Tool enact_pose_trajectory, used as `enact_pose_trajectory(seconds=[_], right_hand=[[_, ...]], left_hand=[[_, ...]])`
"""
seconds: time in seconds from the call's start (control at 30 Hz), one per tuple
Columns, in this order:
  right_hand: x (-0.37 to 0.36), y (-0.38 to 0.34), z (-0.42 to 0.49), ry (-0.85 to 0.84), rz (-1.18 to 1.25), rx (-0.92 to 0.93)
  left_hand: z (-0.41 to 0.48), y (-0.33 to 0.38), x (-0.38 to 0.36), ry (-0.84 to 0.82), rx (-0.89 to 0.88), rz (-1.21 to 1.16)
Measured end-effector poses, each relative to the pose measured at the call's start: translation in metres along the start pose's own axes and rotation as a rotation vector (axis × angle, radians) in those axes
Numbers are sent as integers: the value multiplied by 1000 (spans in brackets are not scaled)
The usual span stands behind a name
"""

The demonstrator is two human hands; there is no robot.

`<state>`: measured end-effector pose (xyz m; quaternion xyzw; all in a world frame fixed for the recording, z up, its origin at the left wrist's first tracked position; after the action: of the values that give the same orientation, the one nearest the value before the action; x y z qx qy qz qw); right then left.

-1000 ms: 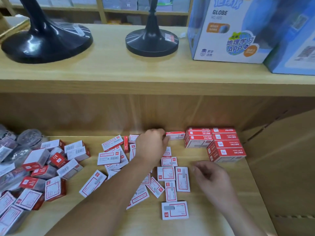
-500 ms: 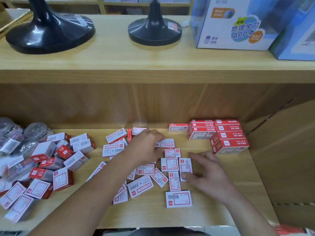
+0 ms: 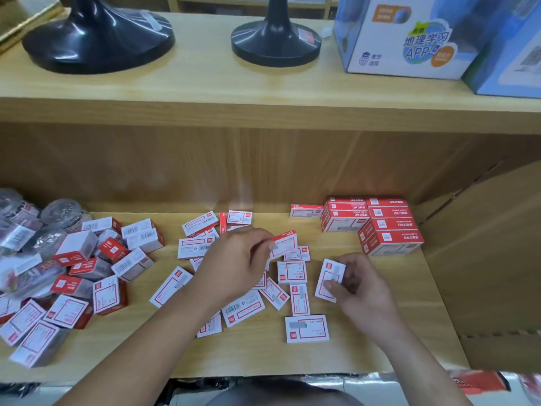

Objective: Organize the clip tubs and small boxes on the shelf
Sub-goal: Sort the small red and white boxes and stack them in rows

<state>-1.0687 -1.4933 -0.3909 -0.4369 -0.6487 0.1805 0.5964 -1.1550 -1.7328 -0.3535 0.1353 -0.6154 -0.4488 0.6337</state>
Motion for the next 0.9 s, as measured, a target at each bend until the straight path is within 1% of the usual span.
enact_pose_trajectory(seconds=[0.1, 0.17, 0.27, 0.37, 0.43, 0.47, 0.53, 0.6, 0.63, 0.67, 0.77, 0.9], right_hand=[[5, -5, 1, 32, 109, -63], [8, -15, 1, 58, 188, -59], [8, -38, -2, 82, 291, -27], [4, -56, -5, 44, 357, -23], [2, -66, -6, 10, 410, -16], [2, -71, -6, -2, 417, -3], [2, -79, -6, -12, 420, 18], [1, -85, -6, -34, 484, 17], [0, -88, -6, -46, 515, 19], [-2, -90, -6, -53, 526, 28], [-7, -92, -5, -65, 503, 48], [-15, -86, -2, -94, 456, 33]], left_hand=[[-13, -4, -1, -44, 106, -176], [-20, -8, -3, -75, 157, -196], [-26, -14, -4, -71, 121, -122], [-28, -15, -3, -92, 64, -13], [-27, -12, -1, -64, 33, 34], [-26, -8, 1, -40, 24, 11], [-23, 2, 3, -20, 64, -164], [-19, 14, 2, -80, 163, -426], [-16, 22, 1, -128, 187, -528], [-16, 30, 2, -167, 169, -572], [-15, 38, 7, -208, 90, -564], [-13, 24, 8, -194, 87, -502]])
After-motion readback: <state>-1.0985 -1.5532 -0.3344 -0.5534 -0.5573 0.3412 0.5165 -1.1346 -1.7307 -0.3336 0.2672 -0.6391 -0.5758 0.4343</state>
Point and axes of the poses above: each hand's wrist, its own z-axis towards the middle knuckle, its own x-axis out of the back of the hand, y = z × x, the point moved 3 cm from there along z, towards the middle knuckle, and after that the axes turned 8 degrees about -z, right-handed, at the moved point
